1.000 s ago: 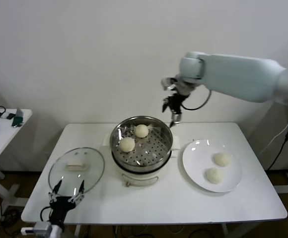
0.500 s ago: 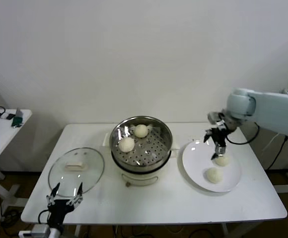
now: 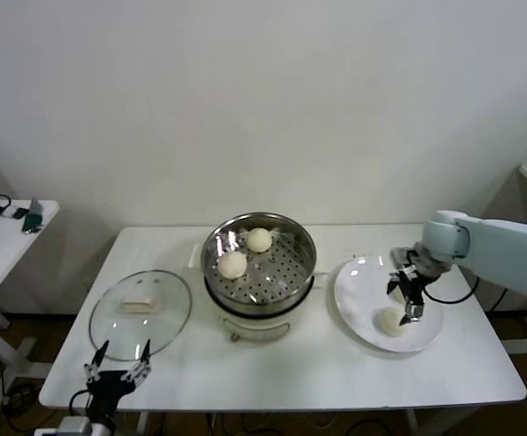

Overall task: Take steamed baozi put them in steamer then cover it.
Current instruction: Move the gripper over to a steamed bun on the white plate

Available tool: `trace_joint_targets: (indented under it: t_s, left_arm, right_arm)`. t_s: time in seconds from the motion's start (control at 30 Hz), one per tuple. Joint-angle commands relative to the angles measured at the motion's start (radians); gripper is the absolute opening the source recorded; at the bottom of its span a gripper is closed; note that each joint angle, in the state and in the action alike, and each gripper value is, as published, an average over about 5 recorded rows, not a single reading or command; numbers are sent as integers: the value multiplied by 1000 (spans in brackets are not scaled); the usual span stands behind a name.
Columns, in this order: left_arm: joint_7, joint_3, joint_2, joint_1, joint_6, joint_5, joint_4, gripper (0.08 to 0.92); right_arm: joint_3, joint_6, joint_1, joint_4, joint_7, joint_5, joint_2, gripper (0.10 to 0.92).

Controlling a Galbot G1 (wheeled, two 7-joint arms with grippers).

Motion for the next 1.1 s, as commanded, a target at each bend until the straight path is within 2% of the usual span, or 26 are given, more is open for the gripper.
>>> trace_joint_targets:
  t_s: [0.03,0.27,0.87,1.1]
  left_arm:
    - [1,2,-4,0,0,5,3,823]
    - [1,3,-7,2,0,9,3,823]
    - [0,4,-2,-6,0,6,10,823]
    - [-1,5,-5,-8,2,6,7,823]
  right_arm:
    - [70,-9,-112,-57,30,-50,8,823]
    - [80,-15,-137,-71,30,-54,32,816]
    - [89,-2,-142,-88,13,-81,42,708]
    - [87,16,-122,-88,-3,-92,45,689]
